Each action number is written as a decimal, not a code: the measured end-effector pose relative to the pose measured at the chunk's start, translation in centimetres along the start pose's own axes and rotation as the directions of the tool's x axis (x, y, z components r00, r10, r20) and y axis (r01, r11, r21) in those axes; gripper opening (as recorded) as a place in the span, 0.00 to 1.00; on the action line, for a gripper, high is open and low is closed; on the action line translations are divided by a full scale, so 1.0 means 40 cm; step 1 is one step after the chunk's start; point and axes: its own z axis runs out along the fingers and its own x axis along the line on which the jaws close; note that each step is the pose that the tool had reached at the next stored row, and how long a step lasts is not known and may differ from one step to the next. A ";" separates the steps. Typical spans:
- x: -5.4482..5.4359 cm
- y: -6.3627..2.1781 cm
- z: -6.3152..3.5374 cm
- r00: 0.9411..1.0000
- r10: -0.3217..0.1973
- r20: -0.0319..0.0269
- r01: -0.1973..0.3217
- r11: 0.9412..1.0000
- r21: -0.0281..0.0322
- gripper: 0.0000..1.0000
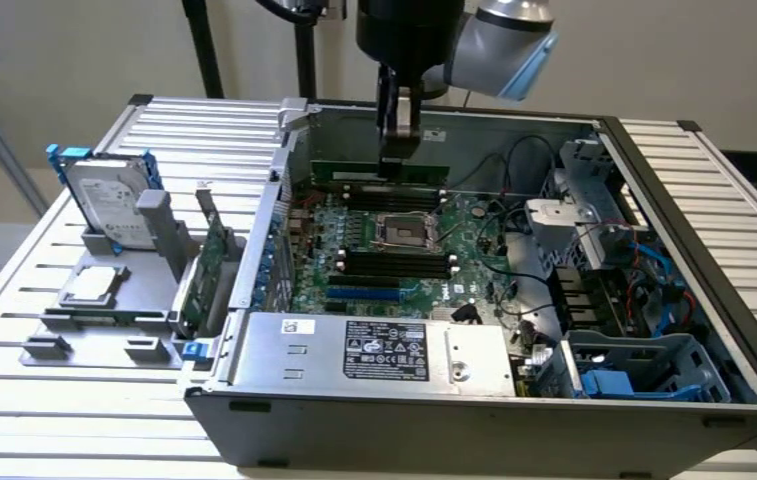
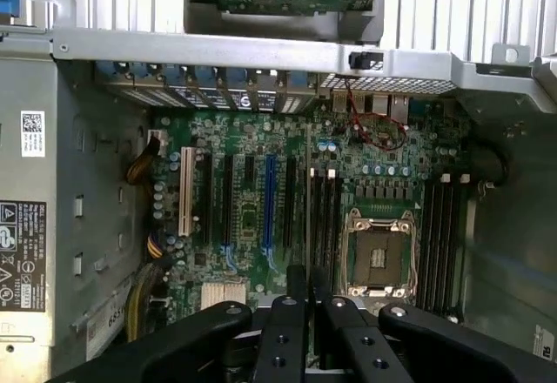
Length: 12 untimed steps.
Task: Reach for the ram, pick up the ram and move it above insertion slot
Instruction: 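Pick up the ram and move it above insertion slot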
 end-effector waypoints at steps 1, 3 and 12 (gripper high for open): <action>0.000 -0.004 0.002 1.000 0.004 0.000 -0.004 1.000 0.000 0.13; 0.000 -0.011 0.006 1.000 0.013 0.001 -0.013 1.000 0.001 0.13; -0.002 -0.029 0.011 1.000 0.031 0.001 -0.031 1.000 0.005 0.13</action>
